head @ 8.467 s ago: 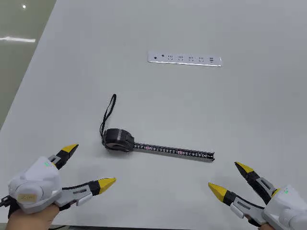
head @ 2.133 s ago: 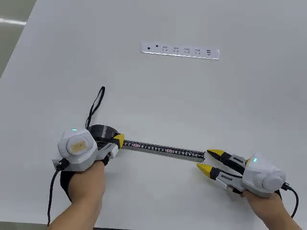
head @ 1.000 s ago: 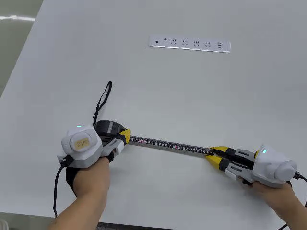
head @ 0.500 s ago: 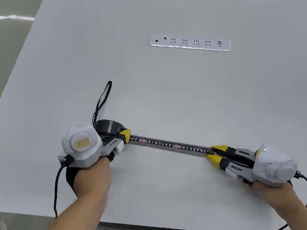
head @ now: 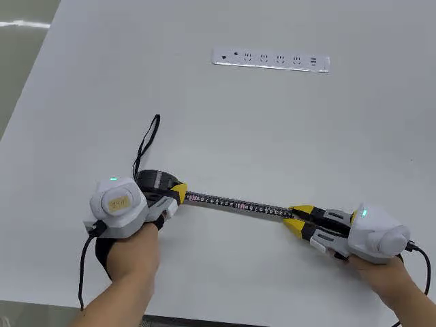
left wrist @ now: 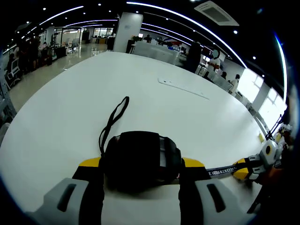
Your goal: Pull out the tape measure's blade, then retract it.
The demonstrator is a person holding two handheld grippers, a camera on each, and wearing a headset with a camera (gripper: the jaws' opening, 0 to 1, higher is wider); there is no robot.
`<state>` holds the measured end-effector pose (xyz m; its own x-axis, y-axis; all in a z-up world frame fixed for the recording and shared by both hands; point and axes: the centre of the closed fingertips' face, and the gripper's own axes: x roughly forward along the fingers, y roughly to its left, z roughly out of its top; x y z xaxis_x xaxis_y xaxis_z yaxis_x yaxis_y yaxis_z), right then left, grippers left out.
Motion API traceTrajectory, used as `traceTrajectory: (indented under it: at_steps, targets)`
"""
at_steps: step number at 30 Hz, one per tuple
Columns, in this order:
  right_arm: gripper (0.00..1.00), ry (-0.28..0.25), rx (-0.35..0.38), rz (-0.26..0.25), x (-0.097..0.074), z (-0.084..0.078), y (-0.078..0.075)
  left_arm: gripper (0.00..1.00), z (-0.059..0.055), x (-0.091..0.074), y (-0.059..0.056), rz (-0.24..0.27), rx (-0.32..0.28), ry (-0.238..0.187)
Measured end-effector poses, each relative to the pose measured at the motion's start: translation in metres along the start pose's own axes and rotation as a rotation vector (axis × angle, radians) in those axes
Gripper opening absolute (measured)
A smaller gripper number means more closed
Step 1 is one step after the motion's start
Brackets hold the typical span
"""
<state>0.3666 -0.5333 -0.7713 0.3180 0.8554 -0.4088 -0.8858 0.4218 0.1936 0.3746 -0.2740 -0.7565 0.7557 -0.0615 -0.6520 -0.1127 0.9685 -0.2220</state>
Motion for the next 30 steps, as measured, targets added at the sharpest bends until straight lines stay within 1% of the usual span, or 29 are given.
traceTrajectory:
  at_steps: [10,21,30]
  targets:
    - [0.12,-0.004,-0.003,0.015,0.011,0.002,0.005,0.62,-0.001,0.0,0.0,0.001,-0.003,0.001]
    - [0.12,-0.016,-0.003,0.036,0.03,0.01,0.014,0.62,-0.001,-0.001,0.0,0.001,-0.007,0.004]
    - [0.12,-0.016,-0.006,0.05,0.038,0.013,0.017,0.62,-0.001,-0.001,0.0,0.002,-0.011,0.003]
